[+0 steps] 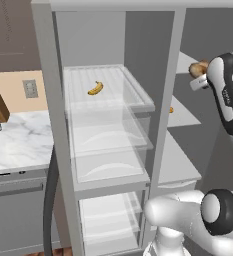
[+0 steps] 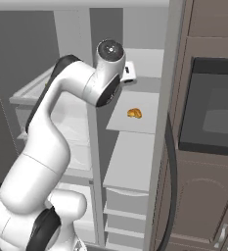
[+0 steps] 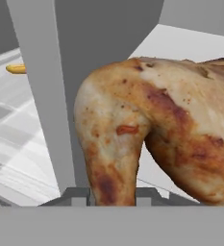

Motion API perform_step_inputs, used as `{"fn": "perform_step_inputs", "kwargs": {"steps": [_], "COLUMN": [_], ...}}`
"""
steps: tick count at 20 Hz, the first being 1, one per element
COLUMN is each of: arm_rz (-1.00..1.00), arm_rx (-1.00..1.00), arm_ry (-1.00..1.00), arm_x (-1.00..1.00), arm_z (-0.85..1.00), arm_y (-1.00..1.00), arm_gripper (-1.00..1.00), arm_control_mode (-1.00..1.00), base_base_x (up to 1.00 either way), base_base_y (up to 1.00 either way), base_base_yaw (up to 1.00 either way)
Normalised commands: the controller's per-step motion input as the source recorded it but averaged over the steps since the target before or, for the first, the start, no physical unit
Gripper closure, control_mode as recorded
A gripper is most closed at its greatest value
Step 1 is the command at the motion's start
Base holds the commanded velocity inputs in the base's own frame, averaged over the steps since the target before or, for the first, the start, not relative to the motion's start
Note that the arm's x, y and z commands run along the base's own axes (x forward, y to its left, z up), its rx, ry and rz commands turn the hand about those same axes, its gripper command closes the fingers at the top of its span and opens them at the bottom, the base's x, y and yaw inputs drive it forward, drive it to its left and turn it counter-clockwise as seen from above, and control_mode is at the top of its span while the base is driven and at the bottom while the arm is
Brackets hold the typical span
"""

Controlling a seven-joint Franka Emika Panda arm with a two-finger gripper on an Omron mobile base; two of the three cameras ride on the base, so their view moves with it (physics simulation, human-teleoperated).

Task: There's a chicken drumstick in the fridge that needs to be moved to the freezer for freezing. Pick up the chicken drumstick from the fridge, place it on any shelf in the freezer, and close the fridge and freezer doors when done.

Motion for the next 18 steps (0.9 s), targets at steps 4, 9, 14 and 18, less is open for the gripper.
{"fn": "perform_step_inputs", "kwargs": {"steps": [4,9,14,18], "arm_rz": [0.01,0.03,0.08,0.03], "arm_rx": [0.0,0.0,0.0,0.0], "arm_ry": [0.0,0.0,0.01,0.02], "arm_x": [0.58,0.62,0.61,0.66], "arm_z": [0.02,0.01,0.0,0.0], "arm_y": [-0.01,-0.15,-0.27,-0.11], "arm_gripper": [1.0,1.0,1.0,1.0], "arm_control_mode": [-1.0,-1.0,-1.0,-1.0], "base_base_x": [0.0,0.0,0.0,0.0], "base_base_y": [0.0,0.0,0.0,0.0], "base_base_yaw": [0.0,0.0,0.0,0.0]}}
